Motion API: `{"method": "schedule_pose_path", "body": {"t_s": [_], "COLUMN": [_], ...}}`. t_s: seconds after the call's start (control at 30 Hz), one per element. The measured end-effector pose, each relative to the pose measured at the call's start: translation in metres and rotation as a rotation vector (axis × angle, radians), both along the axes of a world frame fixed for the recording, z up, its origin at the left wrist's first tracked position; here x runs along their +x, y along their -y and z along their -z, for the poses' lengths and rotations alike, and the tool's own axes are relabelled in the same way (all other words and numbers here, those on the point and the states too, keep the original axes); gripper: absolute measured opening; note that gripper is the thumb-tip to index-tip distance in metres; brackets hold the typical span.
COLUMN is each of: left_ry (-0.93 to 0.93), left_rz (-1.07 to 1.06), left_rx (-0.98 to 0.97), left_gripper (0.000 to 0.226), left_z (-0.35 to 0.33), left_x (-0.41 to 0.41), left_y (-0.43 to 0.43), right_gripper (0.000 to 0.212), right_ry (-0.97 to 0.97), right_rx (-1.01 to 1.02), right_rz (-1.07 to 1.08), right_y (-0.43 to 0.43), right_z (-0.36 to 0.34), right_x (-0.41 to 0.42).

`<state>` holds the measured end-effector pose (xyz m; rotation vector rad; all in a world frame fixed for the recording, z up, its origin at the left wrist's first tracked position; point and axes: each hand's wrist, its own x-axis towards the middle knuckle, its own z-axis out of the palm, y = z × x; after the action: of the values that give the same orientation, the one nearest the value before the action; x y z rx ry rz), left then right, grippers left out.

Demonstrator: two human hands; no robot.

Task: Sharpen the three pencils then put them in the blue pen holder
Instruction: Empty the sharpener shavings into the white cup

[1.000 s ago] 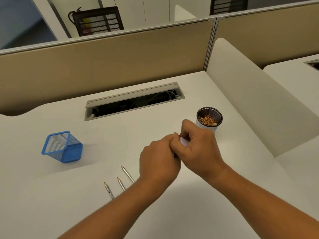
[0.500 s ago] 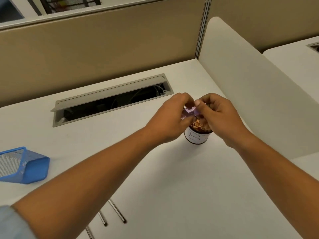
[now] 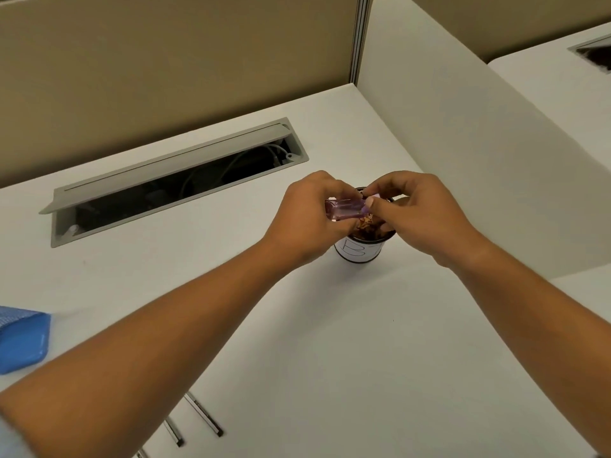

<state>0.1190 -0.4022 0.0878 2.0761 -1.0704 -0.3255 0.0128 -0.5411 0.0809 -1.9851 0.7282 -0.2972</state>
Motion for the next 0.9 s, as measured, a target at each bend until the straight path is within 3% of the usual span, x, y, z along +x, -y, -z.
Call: {"method": "schedule_pose_path", "body": {"t_s": [0.3,0.9], "left_ry": [-0.05,-0.107], "left_rz": [-0.031,-0.099], "left_rx": [-0.003,-0.019], "left_gripper": [0.033,0.033], "left_z": [-0.007,-0.008], "left_x": [-0.006,-0.012], "left_y": [0.006,0.007], "right_gripper": [0.014,0.021], "right_ry": [-0.044,-0.043], "right_rx": [-0.251,-0.267], "right_rz": [0.018,-0.015], "right_y": [-0.002,-0.006], "right_z": [-0.007,-0.011], "right_x": [-0.005,-0.006]}}
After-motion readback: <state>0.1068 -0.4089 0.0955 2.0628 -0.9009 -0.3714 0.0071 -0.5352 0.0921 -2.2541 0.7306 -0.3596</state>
